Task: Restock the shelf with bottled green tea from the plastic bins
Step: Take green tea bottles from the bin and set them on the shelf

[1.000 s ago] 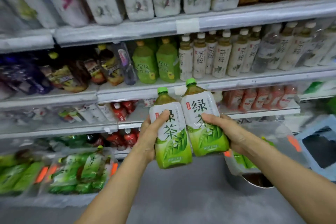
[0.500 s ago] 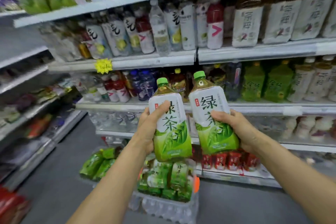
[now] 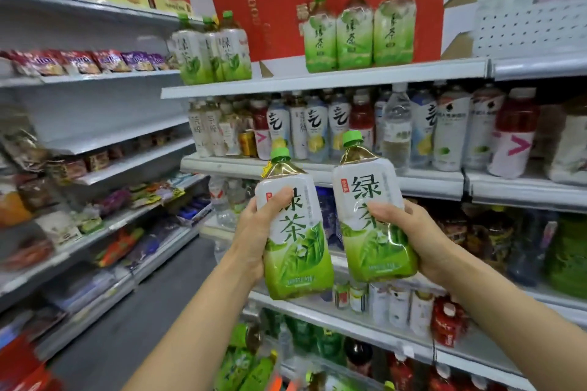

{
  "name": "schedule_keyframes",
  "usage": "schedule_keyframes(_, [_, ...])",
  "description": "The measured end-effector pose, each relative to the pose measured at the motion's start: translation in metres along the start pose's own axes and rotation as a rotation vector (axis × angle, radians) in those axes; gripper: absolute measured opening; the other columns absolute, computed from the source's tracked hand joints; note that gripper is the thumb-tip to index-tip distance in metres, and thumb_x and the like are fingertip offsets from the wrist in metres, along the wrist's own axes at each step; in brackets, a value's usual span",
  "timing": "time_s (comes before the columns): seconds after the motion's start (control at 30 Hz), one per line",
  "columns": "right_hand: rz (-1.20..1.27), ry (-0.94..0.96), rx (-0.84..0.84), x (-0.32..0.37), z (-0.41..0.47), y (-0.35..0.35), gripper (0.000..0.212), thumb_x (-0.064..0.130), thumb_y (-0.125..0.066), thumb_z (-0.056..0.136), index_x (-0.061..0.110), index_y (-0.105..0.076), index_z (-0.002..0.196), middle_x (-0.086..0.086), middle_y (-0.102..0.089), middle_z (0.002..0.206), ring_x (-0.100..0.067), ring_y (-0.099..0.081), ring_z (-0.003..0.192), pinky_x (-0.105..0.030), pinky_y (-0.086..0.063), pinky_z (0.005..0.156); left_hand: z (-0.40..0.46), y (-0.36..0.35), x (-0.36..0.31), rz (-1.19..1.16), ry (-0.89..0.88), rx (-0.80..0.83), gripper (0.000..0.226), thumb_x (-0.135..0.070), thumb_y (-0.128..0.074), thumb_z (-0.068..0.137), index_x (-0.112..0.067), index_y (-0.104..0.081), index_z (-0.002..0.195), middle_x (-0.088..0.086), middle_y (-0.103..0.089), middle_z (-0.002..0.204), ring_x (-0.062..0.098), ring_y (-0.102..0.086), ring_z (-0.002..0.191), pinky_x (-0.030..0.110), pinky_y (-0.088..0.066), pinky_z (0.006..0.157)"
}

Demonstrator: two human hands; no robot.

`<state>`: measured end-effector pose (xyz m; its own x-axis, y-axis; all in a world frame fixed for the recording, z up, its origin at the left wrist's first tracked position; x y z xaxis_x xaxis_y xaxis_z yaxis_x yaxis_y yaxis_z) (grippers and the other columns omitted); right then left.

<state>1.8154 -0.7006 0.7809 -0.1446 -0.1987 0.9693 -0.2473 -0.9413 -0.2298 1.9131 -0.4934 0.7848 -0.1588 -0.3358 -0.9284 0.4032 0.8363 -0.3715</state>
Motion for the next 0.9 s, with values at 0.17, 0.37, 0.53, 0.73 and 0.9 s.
schedule_keyframes(0.17, [0.01,0.072,0.057,0.031,0.066,-0.053,0.047,0.027,-0.076,0.072,0.009,-0.066,0.115,-0.018,-0.074,0.102,-0.032,-0.073,0.083,-0.043,-0.06,0.067,0.059,0.031,-0.062,-0.03,-0.092,0.012,0.074,-0.034,-0.085,0.065,-0.002,-0.063,0.128,0.027,-0.069,0.116,0.039,-0.071,0.094,0.055,-0.058,0.085])
schedule_keyframes(0.37, [-0.013,0.189,0.069,0.065,0.155,-0.11,0.051,0.033,-0.071,0.07,0.009,-0.067,0.114,-0.016,-0.075,0.1,-0.028,-0.073,0.079,-0.041,-0.059,0.065,0.119,0.075,-0.12,-0.016,-0.146,0.004,0.072,-0.036,-0.087,0.067,-0.003,-0.064,0.127,0.024,-0.072,0.111,0.036,-0.072,0.088,0.054,-0.058,0.085])
schedule_keyframes(0.53, [-0.046,0.235,0.052,0.078,0.225,-0.163,0.057,0.03,-0.078,0.07,0.004,-0.064,0.119,-0.016,-0.074,0.1,-0.027,-0.073,0.079,-0.043,-0.06,0.067,0.162,0.124,-0.157,-0.033,-0.163,0.026,0.078,-0.038,-0.085,0.063,-0.004,-0.062,0.13,0.024,-0.071,0.114,0.036,-0.071,0.088,0.056,-0.058,0.084])
schedule_keyframes(0.73, [-0.099,0.325,-0.006,0.095,0.297,-0.224,0.052,0.029,-0.082,0.066,0.007,-0.068,0.111,-0.013,-0.076,0.094,-0.029,-0.073,0.08,-0.046,-0.06,0.073,0.228,0.184,-0.201,-0.038,-0.181,0.067,0.071,-0.035,-0.082,0.071,-0.004,-0.062,0.131,0.024,-0.071,0.113,0.034,-0.073,0.084,0.047,-0.061,0.072])
schedule_keyframes(0.9, [-0.151,0.412,-0.142,0.106,0.358,-0.269,0.08,0.04,-0.087,0.054,0.008,-0.06,0.122,-0.013,-0.075,0.103,-0.029,-0.074,0.088,-0.045,-0.06,0.072,0.291,0.231,-0.242,0.008,-0.177,0.186,0.067,-0.035,-0.081,0.07,-0.005,-0.064,0.127,0.021,-0.074,0.105,0.032,-0.073,0.082,0.047,-0.062,0.076])
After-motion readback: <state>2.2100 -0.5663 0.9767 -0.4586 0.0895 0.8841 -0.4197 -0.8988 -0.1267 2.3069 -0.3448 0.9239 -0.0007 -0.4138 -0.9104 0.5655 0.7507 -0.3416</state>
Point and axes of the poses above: each hand's wrist, its own z-axis towards the middle knuckle, its own y-axis out of the back of the hand, x = y × z, the point moved 7 cm from there along z, towards the middle knuckle
